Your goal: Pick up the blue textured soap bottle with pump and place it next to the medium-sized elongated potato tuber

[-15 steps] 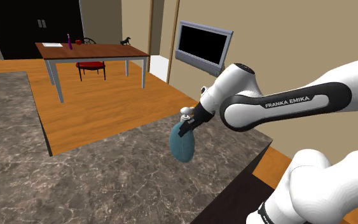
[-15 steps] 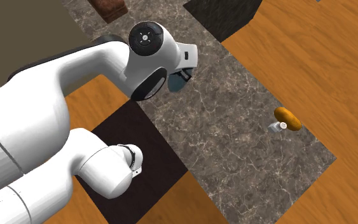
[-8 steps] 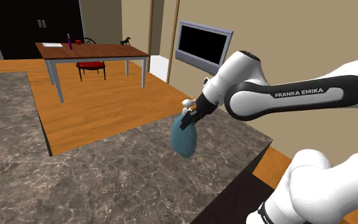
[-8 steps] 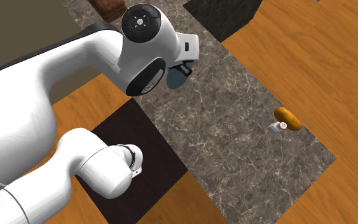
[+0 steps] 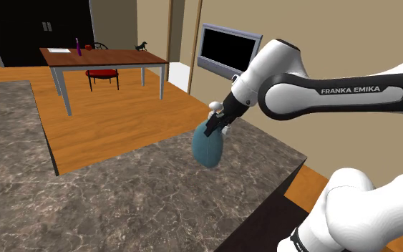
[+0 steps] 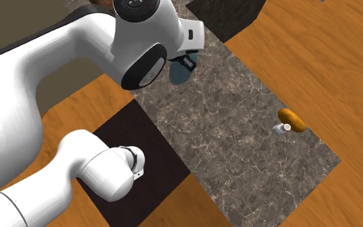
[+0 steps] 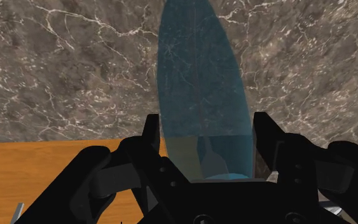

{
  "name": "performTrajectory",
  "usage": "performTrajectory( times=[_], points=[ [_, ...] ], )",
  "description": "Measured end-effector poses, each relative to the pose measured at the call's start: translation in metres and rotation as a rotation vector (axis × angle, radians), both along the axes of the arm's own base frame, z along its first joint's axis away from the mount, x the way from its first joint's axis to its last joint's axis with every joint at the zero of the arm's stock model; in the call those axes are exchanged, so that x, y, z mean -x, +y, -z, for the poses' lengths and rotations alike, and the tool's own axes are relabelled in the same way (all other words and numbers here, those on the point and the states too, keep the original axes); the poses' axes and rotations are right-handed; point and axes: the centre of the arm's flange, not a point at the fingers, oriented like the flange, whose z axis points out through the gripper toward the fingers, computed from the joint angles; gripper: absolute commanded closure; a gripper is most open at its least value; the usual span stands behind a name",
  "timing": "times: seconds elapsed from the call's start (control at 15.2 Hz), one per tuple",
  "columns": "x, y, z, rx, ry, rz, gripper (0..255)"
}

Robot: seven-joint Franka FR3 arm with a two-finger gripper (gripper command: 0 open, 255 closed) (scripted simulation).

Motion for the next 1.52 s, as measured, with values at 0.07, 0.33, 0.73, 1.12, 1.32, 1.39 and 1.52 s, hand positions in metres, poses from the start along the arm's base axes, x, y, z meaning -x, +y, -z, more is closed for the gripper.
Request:
performTrajectory(
  times=[0.07,0.33,0.73,1.12,1.32,1.39,1.52],
  points=[
    [0.0,0.0,-0.004,0.0,0.0,0.0,255],
    [0.001,0.001,-0.027,0.0,0.0,0.0,255],
    [0.001,0.0,-0.058,0.0,0.0,0.0,255],
    [0.002,0.0,-0.09,0.0,0.0,0.0,255],
    [0.002,0.001,-0.105,0.0,0.0,0.0,255],
    [0.002,0.001,-0.11,0.0,0.0,0.0,255],
    [0.001,-0.001,-0.123,0.0,0.0,0.0,255]
  ],
)
